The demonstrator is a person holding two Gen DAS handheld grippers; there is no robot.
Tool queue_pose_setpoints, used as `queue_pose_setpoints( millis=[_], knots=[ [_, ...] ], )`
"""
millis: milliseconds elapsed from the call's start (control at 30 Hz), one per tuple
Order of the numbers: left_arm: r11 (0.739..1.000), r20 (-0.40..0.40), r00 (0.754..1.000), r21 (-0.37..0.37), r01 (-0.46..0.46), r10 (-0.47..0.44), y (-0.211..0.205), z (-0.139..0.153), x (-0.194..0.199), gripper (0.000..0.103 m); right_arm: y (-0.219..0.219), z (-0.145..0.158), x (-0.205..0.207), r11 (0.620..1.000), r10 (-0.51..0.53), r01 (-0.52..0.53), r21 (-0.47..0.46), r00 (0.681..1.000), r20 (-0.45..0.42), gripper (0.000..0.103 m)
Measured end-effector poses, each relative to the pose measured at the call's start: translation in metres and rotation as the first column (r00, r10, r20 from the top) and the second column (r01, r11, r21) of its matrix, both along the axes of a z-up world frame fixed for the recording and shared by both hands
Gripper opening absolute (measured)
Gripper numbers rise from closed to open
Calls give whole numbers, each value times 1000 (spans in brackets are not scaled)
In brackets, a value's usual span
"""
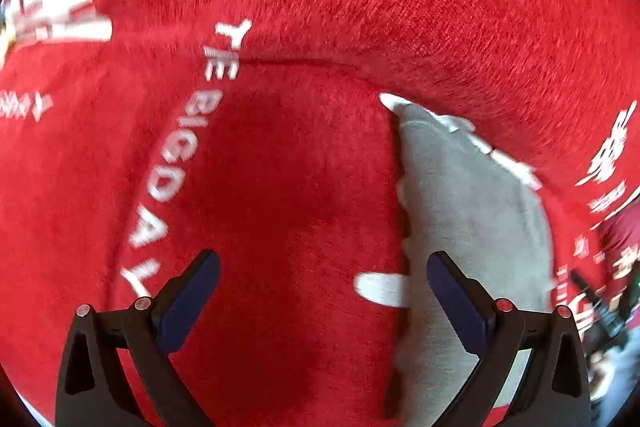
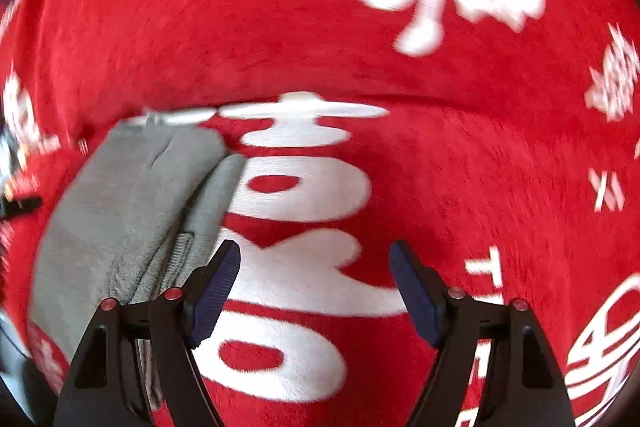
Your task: Fold small clothes
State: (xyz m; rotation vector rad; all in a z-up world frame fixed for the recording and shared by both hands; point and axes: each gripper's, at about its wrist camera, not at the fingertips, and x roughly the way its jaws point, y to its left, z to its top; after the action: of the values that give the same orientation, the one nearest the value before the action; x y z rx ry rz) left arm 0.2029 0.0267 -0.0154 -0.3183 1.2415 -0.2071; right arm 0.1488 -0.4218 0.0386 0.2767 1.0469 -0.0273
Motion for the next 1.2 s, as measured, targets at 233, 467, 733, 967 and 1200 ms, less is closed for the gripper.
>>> queue_pose_setpoints(
  millis=[233, 467, 733, 967, 1200],
  knots=[
    [965, -42, 965, -55, 257, -260, -98, -20, -12, 103, 57, -19, 22, 941, 157, -151, 302, 988, 5, 82],
    [964, -55, 965, -81, 253, -258, -125, -40, -3, 103, 83, -50, 43, 929, 163, -140, 343, 986, -39, 82],
    [961, 45, 961, -20, 275, -274, -132, -25, -8, 67, 107, -38, 36, 949, 212, -213, 235, 977, 27, 45],
    [959, 94, 955, -3, 283, -281, -120, 3, -26, 47, 130, -4, 21, 957, 243, -254, 141, 966, 91, 35],
    [953, 94, 950, -30, 300, -296, -119, 30, -53, 47, 145, 30, -5, 959, 254, -265, 100, 961, 110, 35]
  ],
)
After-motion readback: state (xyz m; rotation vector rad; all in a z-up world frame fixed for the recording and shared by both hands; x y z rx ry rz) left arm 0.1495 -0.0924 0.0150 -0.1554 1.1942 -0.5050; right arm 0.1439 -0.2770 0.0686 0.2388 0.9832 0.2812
